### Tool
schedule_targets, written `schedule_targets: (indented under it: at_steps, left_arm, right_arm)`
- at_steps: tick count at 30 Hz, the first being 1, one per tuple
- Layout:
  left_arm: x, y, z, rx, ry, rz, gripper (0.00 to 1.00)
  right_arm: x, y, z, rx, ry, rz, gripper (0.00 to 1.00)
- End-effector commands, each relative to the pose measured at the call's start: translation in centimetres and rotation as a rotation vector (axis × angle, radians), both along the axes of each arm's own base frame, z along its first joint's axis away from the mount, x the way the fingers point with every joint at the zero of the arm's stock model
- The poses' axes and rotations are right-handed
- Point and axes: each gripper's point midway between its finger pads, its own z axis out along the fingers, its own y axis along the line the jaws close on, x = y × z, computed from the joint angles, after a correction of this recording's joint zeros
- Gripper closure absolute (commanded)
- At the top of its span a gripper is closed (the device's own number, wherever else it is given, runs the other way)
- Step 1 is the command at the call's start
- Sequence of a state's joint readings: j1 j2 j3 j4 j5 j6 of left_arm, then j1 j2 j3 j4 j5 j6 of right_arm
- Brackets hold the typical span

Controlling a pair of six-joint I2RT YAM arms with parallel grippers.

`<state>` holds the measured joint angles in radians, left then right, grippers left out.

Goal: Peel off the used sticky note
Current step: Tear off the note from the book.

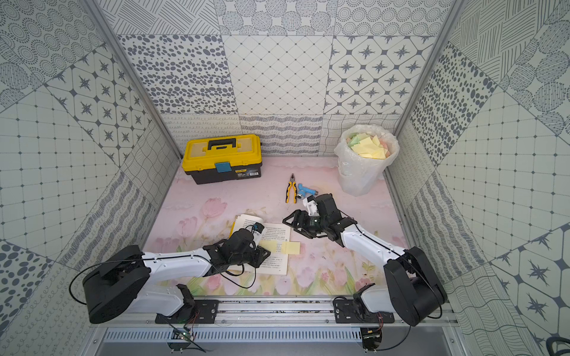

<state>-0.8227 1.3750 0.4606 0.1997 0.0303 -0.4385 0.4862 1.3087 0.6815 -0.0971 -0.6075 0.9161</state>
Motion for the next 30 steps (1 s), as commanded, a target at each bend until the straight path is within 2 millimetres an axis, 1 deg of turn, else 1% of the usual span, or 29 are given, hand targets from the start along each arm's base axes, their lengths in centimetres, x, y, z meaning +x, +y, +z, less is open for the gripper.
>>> schedule_targets:
  at_steps: [1,6,8,11,14,19,26,30]
  left_arm:
    - [-1.5,0.6,-1.2,0.050,0.013,-0.106,0.74]
    - [-2.1,0.0,-1.0,0.029,-0.002,-0.165,0.75]
    - [-2.4,-0.1,-1.0,0.027,-0.006,-0.188,0.77]
    - [-2.9,-0.5,-0.8,0.013,-0.014,-0.225,0.77]
    - [-3.1,-0.5,-0.6,0.011,-0.017,-0.240,0.77]
    - [-3.3,-0.4,-0.9,0.020,-0.007,-0.243,0.77]
    - [-3.1,-0.2,-1.3,0.042,0.002,-0.232,0.78]
    - [-3.0,-0.2,-1.2,0.044,-0.001,-0.227,0.78]
  right_arm:
    - [-1.0,-1.5,-0.9,-0.034,0.005,-0.036,0.22]
    - [-2.7,-3.2,-2.5,-0.060,0.052,-0.063,0.22]
    - [-3.6,-3.7,-3.8,-0.076,0.083,-0.067,0.22]
    - [-4.5,-4.2,-5.4,-0.099,0.122,-0.064,0.22]
    - [-5.0,-4.5,-6.6,-0.119,0.145,-0.061,0.22]
    - [-5.1,-4.5,-7.3,-0.120,0.159,-0.059,0.23]
    - [-4.7,-3.5,-7.8,-0.056,0.179,-0.056,0.31]
    - [-4.4,-3.0,-7.7,-0.028,0.177,-0.053,0.34]
